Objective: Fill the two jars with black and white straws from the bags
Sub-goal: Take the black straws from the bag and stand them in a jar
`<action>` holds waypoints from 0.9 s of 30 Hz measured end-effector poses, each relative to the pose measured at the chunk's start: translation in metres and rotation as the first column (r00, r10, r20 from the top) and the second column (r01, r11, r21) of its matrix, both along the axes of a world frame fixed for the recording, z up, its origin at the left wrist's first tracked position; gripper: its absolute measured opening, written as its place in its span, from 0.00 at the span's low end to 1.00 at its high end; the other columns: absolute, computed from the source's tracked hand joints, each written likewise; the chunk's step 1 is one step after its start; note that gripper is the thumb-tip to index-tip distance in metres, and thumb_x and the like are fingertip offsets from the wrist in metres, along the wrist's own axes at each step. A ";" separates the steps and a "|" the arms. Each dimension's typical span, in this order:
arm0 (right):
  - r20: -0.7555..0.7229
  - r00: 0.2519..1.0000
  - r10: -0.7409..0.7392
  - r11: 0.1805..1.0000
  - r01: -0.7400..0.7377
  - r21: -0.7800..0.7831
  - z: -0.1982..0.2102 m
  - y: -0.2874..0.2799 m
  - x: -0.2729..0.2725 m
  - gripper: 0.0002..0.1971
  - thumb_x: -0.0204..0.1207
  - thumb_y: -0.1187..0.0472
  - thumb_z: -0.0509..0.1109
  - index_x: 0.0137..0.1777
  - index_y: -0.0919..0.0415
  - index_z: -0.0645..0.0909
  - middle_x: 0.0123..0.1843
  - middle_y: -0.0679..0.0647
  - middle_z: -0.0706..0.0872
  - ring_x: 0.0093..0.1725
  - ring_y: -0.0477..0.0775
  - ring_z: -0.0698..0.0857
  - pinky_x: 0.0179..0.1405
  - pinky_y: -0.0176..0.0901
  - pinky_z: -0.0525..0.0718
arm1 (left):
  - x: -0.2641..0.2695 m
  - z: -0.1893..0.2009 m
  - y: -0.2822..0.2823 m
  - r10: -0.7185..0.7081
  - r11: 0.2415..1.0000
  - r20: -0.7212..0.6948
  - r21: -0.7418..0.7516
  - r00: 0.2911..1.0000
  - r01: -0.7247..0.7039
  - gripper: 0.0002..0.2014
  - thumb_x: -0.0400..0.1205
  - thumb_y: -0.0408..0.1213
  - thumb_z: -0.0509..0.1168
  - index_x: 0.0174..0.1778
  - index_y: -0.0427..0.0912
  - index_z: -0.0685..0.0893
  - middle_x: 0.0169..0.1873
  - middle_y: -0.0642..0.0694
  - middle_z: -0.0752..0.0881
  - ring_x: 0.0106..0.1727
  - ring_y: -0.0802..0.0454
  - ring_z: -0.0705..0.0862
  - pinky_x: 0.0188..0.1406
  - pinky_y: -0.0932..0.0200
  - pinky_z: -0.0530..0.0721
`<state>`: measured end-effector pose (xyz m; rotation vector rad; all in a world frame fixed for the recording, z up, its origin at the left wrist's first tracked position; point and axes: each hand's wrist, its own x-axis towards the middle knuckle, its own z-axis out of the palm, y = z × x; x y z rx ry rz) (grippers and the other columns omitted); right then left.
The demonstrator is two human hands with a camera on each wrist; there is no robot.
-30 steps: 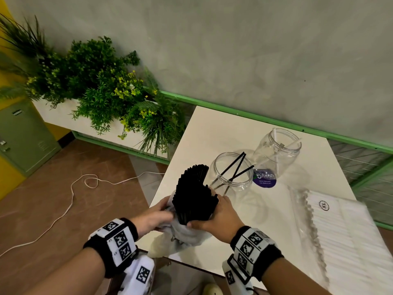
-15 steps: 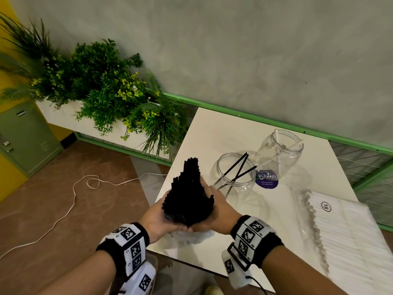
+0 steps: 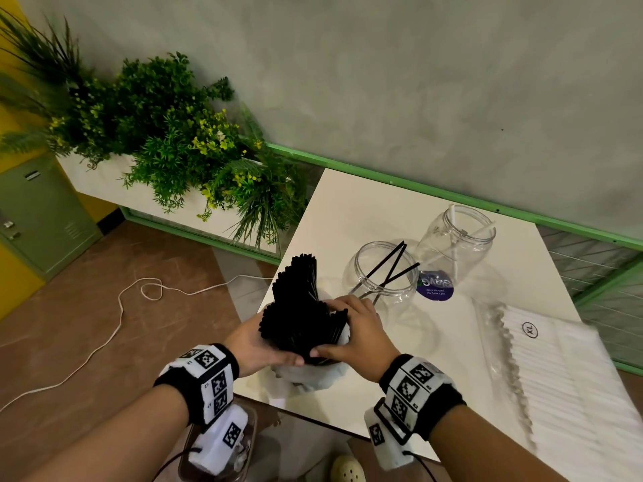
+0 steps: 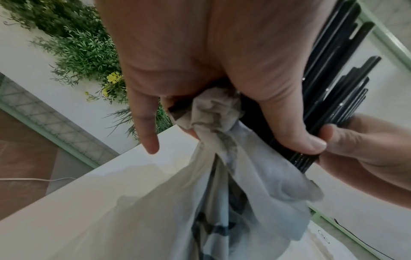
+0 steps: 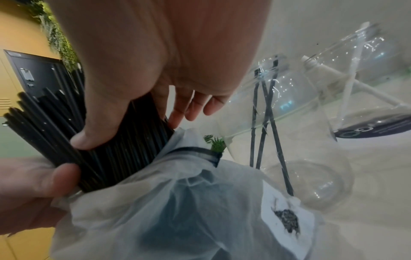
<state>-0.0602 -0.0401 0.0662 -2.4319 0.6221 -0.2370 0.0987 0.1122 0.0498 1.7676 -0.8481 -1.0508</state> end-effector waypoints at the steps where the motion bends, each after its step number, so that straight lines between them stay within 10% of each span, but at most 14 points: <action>1: 0.023 1.000 0.006 1.000 -0.007 0.011 0.002 0.001 0.001 0.43 0.52 0.28 0.72 0.67 0.46 0.76 0.58 0.41 0.76 0.60 0.49 0.68 0.61 0.44 0.69 | -0.001 0.002 0.000 -0.012 1.000 0.004 -0.004 1.000 0.012 0.36 0.47 0.52 0.85 0.53 0.58 0.83 0.47 0.60 0.89 0.55 0.65 0.83 0.55 0.62 0.80; 5: 0.069 0.998 0.012 0.984 -0.024 0.178 0.011 0.007 0.002 0.30 0.55 0.48 0.86 0.56 0.54 0.80 0.51 0.47 0.81 0.54 0.49 0.75 0.54 0.37 0.73 | -0.004 0.004 -0.003 -0.043 0.999 0.028 -0.009 0.999 0.043 0.44 0.39 0.63 0.81 0.52 0.52 0.83 0.44 0.63 0.89 0.50 0.70 0.84 0.46 0.73 0.78; 9: 0.136 0.990 -0.023 0.954 -0.018 0.299 0.017 0.009 0.002 0.24 0.55 0.59 0.88 0.48 0.59 0.80 0.42 0.50 0.82 0.43 0.35 0.77 0.42 0.26 0.72 | -0.003 0.003 -0.002 -0.049 0.998 0.130 0.051 0.990 0.043 0.45 0.41 0.66 0.81 0.56 0.55 0.82 0.47 0.59 0.87 0.55 0.64 0.82 0.56 0.62 0.80; 14: 0.171 0.983 -0.060 0.938 -0.003 0.346 0.015 0.007 0.000 0.22 0.56 0.60 0.88 0.36 0.62 0.75 0.33 0.44 0.74 0.34 0.37 0.73 0.33 0.29 0.69 | -0.006 0.008 -0.003 -0.044 0.997 0.172 0.074 0.984 0.031 0.30 0.58 0.47 0.84 0.53 0.61 0.78 0.49 0.62 0.83 0.56 0.59 0.81 0.57 0.63 0.78; 27: 0.282 0.948 -0.151 0.813 -0.043 0.580 0.025 0.000 -0.001 0.19 0.65 0.62 0.83 0.36 0.65 0.72 0.29 0.44 0.72 0.31 0.41 0.72 0.33 0.28 0.71 | -0.003 0.005 -0.004 -0.028 0.992 0.159 0.129 0.987 0.008 0.33 0.54 0.57 0.82 0.54 0.62 0.78 0.50 0.60 0.85 0.57 0.57 0.82 0.57 0.63 0.77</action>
